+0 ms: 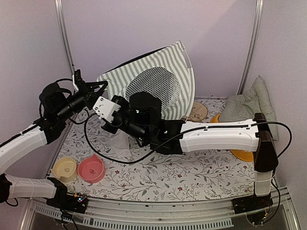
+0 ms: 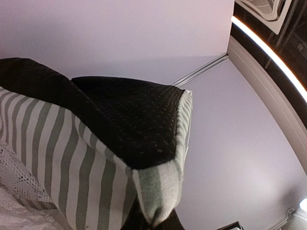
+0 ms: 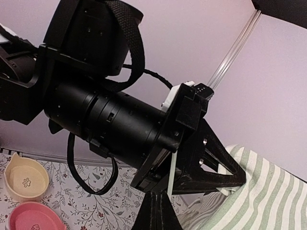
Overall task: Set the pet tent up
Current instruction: Pick up the tent pole from the tent.
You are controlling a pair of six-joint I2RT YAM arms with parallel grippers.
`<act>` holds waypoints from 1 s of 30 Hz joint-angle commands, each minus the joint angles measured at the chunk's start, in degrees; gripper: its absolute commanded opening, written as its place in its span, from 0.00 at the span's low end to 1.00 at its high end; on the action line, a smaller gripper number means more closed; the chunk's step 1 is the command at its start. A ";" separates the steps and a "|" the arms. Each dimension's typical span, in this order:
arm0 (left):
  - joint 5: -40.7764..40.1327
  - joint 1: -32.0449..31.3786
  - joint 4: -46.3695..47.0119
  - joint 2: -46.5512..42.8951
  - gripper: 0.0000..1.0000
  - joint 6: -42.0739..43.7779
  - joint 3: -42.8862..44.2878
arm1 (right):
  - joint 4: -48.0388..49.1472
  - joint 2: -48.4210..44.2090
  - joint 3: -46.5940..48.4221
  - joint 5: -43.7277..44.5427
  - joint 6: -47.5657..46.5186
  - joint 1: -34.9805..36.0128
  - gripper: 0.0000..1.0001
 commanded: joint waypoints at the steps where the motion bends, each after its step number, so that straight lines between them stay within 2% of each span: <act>1: -0.25 -0.61 -0.25 -1.92 0.00 2.16 2.88 | -6.69 -2.29 0.27 -6.16 7.37 -2.40 0.00; 4: -0.24 -0.46 -0.35 -2.06 0.00 2.30 3.11 | -9.93 -3.88 -0.84 -9.98 11.56 -3.81 0.00; 11: 0.54 -0.05 -0.13 -1.63 0.00 2.24 3.63 | -9.83 -5.55 -3.29 -8.77 12.30 -4.49 0.00; 17: 0.57 -0.19 -0.08 -1.73 0.00 2.06 3.42 | -7.87 -6.68 -4.05 -9.12 9.70 -2.54 0.34; 20: 0.40 -0.15 -0.38 -1.81 0.00 2.22 3.52 | -6.59 -7.23 -4.65 -7.83 7.92 -1.55 0.42; 26: 0.18 -0.08 -0.57 -1.97 0.00 2.27 3.50 | -5.60 -9.03 -5.91 -6.66 7.82 -0.72 0.39; 30: 0.48 -0.16 -0.38 -1.91 0.00 2.15 3.64 | -4.99 -7.15 -4.39 -2.91 6.97 -0.65 0.39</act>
